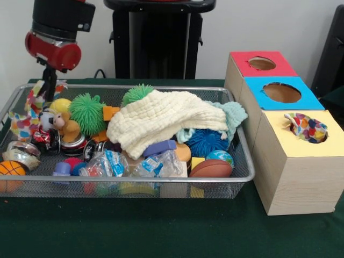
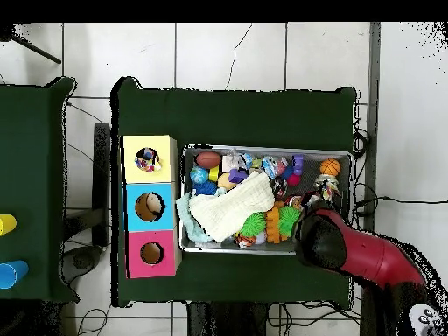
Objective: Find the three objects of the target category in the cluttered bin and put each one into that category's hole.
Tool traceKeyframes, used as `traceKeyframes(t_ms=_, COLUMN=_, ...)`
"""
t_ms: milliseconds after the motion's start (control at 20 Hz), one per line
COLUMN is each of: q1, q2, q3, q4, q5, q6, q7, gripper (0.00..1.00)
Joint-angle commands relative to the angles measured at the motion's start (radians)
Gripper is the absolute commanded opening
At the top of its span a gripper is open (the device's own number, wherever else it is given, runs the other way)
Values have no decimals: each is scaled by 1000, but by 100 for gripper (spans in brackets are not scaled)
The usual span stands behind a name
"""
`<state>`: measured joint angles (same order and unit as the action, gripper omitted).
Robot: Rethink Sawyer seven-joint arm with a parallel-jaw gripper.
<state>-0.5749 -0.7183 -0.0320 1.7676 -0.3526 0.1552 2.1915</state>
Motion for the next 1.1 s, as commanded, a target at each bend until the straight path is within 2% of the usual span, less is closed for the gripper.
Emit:
traceKeyframes(t_ms=50, q1=13, q2=-110, q3=199, q4=103, q5=42, q6=190, q7=-50, gripper=0)
traceKeyframes(t_ms=400, q1=78, q2=-212, q3=196, q4=87, q5=83, q6=336, q7=-37, gripper=0)
traceKeyframes(t_ms=650, q1=126, q2=-288, q3=206, q4=70, q5=144, q6=461, q7=-32, gripper=0)
traceKeyframes(t_ms=850, q1=148, q2=-319, q3=234, q4=50, q5=198, q6=516, q7=-27, gripper=0)
traceKeyframes(t_ms=1100, q1=207, q2=-330, q3=221, q4=-20, q5=203, q6=571, q7=2, gripper=0)
